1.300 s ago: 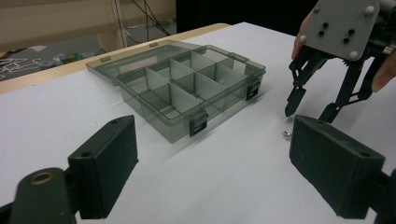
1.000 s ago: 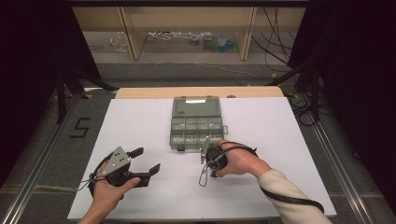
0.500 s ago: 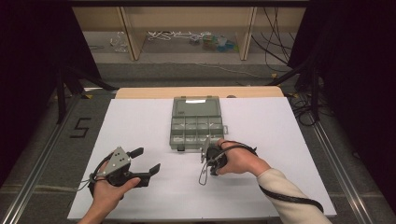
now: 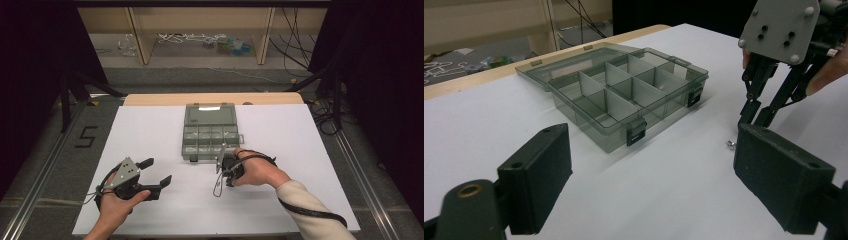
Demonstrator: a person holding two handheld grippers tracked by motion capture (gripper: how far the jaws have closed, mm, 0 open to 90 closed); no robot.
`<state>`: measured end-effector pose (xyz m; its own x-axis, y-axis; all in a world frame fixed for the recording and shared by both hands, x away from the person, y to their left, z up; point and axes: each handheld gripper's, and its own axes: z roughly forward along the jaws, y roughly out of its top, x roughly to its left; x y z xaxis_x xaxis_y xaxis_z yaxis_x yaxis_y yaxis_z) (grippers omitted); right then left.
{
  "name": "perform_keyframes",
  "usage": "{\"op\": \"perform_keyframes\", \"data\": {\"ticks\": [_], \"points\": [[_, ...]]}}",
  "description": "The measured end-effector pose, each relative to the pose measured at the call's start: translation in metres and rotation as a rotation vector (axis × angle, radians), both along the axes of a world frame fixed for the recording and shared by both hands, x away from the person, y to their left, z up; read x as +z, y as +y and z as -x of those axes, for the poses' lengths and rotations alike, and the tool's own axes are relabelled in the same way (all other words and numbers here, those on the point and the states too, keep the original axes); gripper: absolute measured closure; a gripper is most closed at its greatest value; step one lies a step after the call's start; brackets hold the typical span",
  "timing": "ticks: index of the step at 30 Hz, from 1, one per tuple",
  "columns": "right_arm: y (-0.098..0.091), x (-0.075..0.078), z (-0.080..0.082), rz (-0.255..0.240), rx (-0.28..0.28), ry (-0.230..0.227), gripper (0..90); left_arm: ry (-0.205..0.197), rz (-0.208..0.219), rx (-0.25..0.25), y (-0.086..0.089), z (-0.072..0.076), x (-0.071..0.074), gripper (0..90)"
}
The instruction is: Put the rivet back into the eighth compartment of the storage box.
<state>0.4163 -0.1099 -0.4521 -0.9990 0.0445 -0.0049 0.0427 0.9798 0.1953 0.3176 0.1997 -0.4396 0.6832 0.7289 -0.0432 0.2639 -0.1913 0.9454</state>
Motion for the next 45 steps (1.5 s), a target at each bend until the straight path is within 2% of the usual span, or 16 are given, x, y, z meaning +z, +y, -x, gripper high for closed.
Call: {"op": "perform_keyframes", "data": {"ticks": [4,5,9,12,15,16,18,20,24,28,29,41,45], "points": [[-0.001,0.004,0.0,-0.017,-0.005,-0.01,83.0,0.005,-0.006,0.009,0.0,0.001,0.0,15.0],[-0.001,0.005,-0.001,-0.021,-0.006,-0.013,83.1,-0.01,-0.018,-0.002,0.001,-0.001,0.001,15.0],[-0.002,0.01,0.0,-0.052,-0.046,-0.02,83.1,-0.008,-0.017,-0.002,0.001,-0.001,0.0,15.0],[-0.004,0.013,-0.003,-0.071,-0.03,-0.039,83.0,-0.001,-0.01,0.003,0.001,0.0,0.0,15.1],[-0.005,0.016,-0.004,-0.087,-0.044,-0.062,83.1,-0.009,-0.017,-0.003,0.001,-0.001,0.001,15.1],[-0.006,0.017,-0.005,-0.091,-0.05,-0.07,83.0,0.005,-0.005,0.005,0.0,0.0,0.0,15.1],[-0.007,0.019,-0.007,-0.103,-0.062,-0.084,83.1,0.004,-0.005,0.007,0.0,0.0,0.0,15.1],[-0.009,0.021,-0.009,-0.113,-0.079,-0.103,83.1,-0.008,-0.017,-0.002,0.001,-0.001,0.001,15.1],[-0.015,0.026,-0.015,-0.134,-0.096,-0.158,83.1,0.0,-0.013,0.004,0.0,0.0,0.0,15.1],[-0.019,0.031,-0.02,-0.166,-0.135,-0.153,83.1,-0.006,-0.019,-0.001,0.001,-0.001,0.0,15.1],[-0.021,0.032,-0.022,-0.171,-0.141,-0.157,83.0,0.004,-0.01,0.007,0.0,0.0,0.0,15.1],[-0.03,0.04,-0.042,-0.204,-0.197,-0.176,83.0,0.005,-0.009,0.007,0.0,0.0,0.0,15.1],[-0.03,0.042,-0.046,-0.203,-0.202,-0.197,83.0,0.005,-0.009,0.008,0.0,0.0,0.0,15.1]]}}
